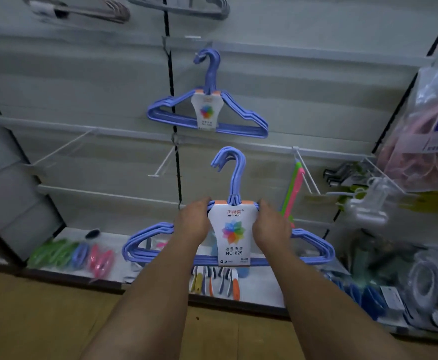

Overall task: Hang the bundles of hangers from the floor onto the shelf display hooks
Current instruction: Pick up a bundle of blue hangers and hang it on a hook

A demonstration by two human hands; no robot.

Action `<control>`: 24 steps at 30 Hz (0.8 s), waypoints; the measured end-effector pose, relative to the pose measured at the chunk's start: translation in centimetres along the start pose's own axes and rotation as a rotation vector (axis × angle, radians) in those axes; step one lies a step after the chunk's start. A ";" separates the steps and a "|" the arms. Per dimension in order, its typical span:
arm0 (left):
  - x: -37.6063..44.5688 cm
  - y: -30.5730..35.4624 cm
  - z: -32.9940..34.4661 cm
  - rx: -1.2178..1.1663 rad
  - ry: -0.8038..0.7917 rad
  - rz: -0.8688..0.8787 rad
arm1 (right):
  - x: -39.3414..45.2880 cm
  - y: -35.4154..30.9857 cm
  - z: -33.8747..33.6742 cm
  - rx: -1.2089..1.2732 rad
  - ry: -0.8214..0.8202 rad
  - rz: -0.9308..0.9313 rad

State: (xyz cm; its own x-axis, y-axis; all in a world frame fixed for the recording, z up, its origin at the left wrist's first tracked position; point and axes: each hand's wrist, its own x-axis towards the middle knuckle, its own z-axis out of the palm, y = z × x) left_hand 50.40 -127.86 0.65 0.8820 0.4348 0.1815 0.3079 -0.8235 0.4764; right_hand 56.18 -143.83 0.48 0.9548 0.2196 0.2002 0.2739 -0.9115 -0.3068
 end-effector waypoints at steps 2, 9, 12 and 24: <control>1.3 0.1 -1.4 0.007 0.036 0.026 | 1.1 -1.3 -1.0 0.037 0.033 -0.003; 6.8 0.8 -5.2 -0.012 0.100 0.157 | 6.9 -4.2 -4.3 0.096 0.140 -0.025; 9.3 1.3 -6.0 -0.031 0.154 0.157 | 9.5 -5.3 -5.4 0.096 0.179 -0.040; 18.2 1.0 -8.9 0.053 0.351 0.051 | 18.1 -10.7 -6.7 0.132 0.254 -0.102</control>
State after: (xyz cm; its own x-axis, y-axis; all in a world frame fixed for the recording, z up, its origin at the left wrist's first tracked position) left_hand 63.60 -117.55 12.06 0.7232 0.4841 0.4926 0.2934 -0.8610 0.4154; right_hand 69.74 -132.46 13.66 0.8668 0.1985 0.4574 0.3954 -0.8325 -0.3880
